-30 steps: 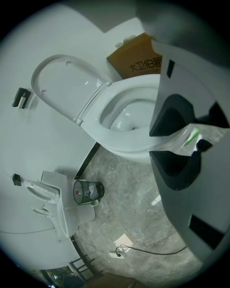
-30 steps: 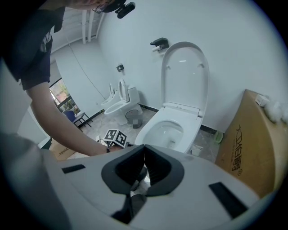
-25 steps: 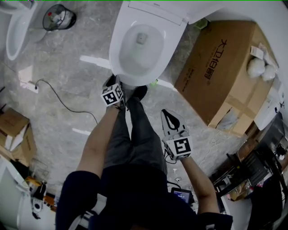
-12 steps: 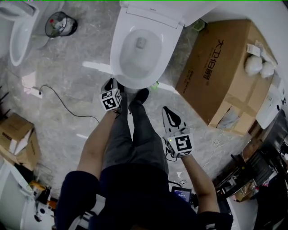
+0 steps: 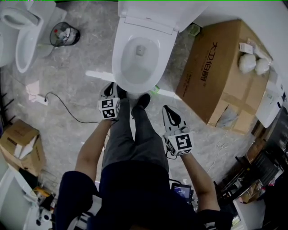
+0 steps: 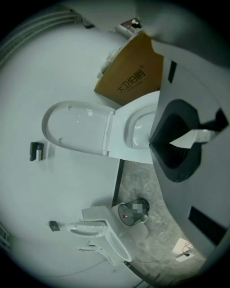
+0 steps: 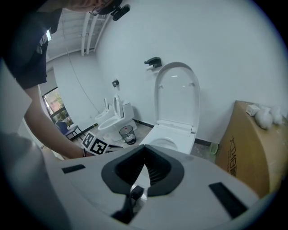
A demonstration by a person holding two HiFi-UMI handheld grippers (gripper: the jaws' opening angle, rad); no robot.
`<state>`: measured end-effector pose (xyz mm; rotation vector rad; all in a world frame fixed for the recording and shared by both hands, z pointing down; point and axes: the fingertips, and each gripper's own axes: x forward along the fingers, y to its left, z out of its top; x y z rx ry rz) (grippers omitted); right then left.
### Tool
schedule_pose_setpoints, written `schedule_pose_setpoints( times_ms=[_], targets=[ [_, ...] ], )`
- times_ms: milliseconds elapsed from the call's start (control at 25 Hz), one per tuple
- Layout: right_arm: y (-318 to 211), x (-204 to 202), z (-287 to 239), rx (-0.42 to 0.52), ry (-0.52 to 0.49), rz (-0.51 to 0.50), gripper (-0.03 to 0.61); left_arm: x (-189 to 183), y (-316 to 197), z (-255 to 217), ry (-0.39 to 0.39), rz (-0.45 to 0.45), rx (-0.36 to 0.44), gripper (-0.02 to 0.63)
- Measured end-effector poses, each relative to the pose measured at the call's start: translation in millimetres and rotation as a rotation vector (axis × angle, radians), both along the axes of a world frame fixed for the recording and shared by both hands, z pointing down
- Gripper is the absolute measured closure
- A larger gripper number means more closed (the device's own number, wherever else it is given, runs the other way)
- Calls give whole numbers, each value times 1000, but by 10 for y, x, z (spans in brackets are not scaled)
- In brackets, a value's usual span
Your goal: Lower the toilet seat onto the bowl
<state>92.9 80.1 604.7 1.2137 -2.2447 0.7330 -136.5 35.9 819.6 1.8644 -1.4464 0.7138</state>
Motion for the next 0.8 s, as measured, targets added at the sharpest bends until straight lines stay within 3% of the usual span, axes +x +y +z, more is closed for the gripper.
schedule_pose_setpoints(
  times_ms=[320,560,800],
  targets=[
    [-199,91,-631,192,-21,66,558,168,-417,-1381,-29,192,279,591],
    [-268,204,-1110,288,-50,133,558,258,-534,-2257,-61,259,435,591],
    [-340,286,-1539,379,-53,166,558,332,-570,-2972,-13,269,560,591]
  ],
)
